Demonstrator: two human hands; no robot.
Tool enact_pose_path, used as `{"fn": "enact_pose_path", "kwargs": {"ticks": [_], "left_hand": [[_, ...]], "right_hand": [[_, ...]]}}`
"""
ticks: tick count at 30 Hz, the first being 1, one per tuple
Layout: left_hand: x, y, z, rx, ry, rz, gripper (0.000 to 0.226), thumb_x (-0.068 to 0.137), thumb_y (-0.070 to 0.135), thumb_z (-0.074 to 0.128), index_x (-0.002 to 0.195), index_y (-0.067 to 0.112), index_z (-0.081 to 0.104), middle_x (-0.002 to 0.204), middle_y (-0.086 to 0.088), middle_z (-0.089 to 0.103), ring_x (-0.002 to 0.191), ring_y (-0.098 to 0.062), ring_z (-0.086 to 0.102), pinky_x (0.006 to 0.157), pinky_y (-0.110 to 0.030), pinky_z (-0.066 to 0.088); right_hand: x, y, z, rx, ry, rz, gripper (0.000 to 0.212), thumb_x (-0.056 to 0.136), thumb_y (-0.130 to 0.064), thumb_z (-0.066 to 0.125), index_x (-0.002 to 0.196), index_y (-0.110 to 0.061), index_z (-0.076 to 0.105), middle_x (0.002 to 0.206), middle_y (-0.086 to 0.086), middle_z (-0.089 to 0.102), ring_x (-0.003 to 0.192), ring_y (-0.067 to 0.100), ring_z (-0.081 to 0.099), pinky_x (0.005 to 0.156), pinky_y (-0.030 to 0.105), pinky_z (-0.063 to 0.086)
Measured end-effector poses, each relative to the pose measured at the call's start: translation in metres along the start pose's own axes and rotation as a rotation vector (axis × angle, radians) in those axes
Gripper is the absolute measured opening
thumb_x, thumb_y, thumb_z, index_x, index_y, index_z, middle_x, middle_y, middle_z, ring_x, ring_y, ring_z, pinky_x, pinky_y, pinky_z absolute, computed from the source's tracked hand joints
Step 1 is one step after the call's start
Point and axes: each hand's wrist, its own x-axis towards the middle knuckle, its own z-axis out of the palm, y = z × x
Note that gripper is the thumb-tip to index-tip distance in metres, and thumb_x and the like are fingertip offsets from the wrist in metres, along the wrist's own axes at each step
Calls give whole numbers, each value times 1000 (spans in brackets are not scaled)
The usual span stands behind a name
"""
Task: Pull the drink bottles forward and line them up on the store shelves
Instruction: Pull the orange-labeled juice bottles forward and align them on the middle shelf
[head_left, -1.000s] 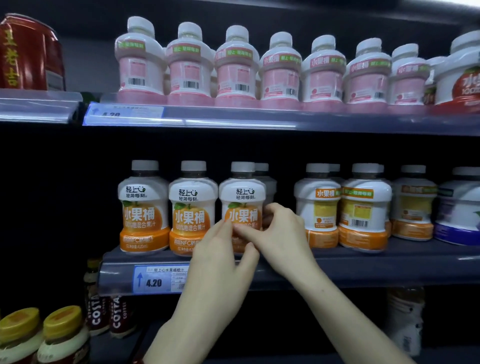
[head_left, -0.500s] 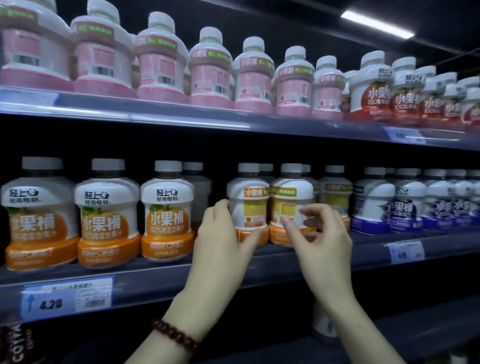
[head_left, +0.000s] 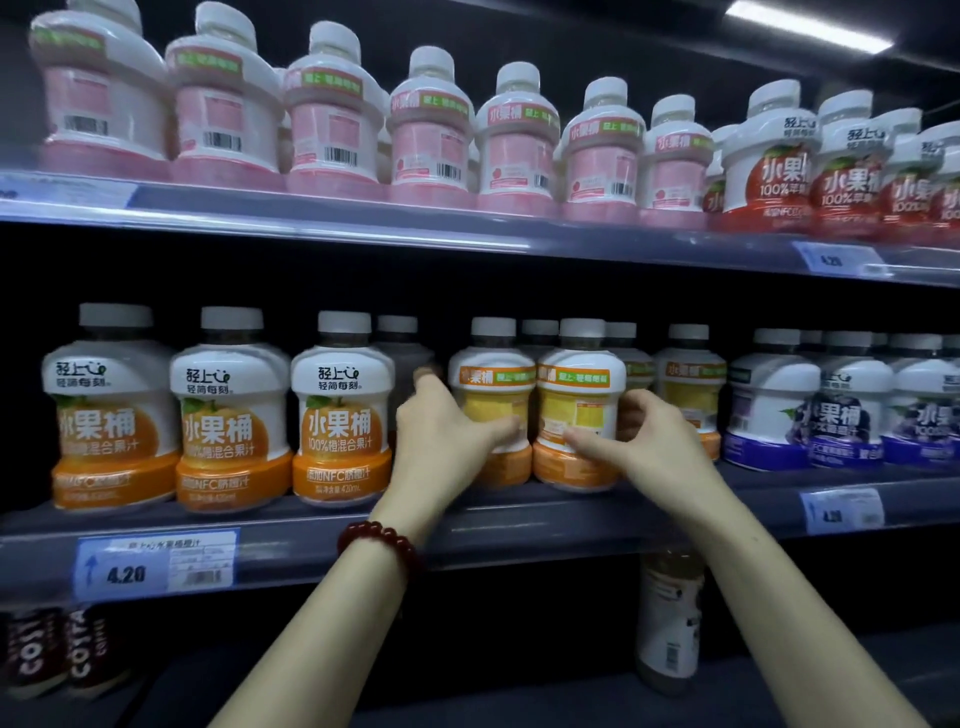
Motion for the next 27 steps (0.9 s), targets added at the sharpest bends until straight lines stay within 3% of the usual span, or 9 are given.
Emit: {"fn": "enact_pose_path", "kwargs": {"ticks": [4,7,11,13,16,18,20,23,27], "left_hand": [[-1,-5,-10,-69,-47,-57,49,71,26,79,104,15,45,94,4,57,73,0,51,54,-14,38],[-9,1,-5,-13,-13,-51,75,61,41,85,118,12,45,113,-3,58,99,-16,59,75,-25,52],[-13,5,3,102,86,-37,95,61,40,86,134,6,36,129,-13,46,120,-28,48,99,-37,46],[-11,3,0,81,76,-37,77,63,35,85,122,8,43,119,-9,55,109,-23,55,88,-33,51],[-11,-2,-10,-21,-14,-84,52,72,23,80,107,14,42,98,2,58,78,-5,56,59,-17,44],[-13,-3,-15,-65,-57,-109,49,75,21,76,109,14,42,100,1,59,77,-1,54,56,-16,42],[-16,-1,-12,-15,-38,-69,59,72,31,79,114,12,43,109,-2,58,89,-9,57,68,-22,49],[-20,3,-1,199,80,-12,82,63,45,82,121,5,40,121,-9,47,112,-24,48,92,-31,45],[-23,5,1,216,116,10,74,68,36,81,120,3,40,121,-11,49,113,-26,49,87,-28,42]], "right_hand": [[7,-2,-7,98,-223,-19,52,72,-35,78,118,-24,56,113,-9,65,106,9,62,83,25,51],[8,-5,-2,56,-189,-37,53,69,-44,78,115,-26,58,109,-9,65,99,5,61,77,22,50],[4,-8,13,-7,5,-59,60,62,-46,84,111,-20,62,100,-8,67,89,7,62,66,15,45],[3,-7,13,-19,47,-67,68,59,-46,86,115,-19,57,103,-7,64,92,9,60,69,18,48],[10,0,6,134,-91,5,81,58,-37,88,126,-19,47,117,-2,64,101,12,64,86,33,55],[14,0,1,233,-192,59,80,63,-27,86,130,-13,46,122,3,64,103,14,64,87,33,54],[14,-2,0,219,-220,51,76,66,-27,84,131,-12,47,124,2,62,105,14,62,83,29,53],[9,-8,11,84,-75,-18,73,61,-42,85,122,-16,52,114,-3,61,104,14,59,74,25,48],[6,-9,22,-30,79,-42,81,53,-49,87,118,-16,50,116,0,60,107,19,57,87,35,49]]}}
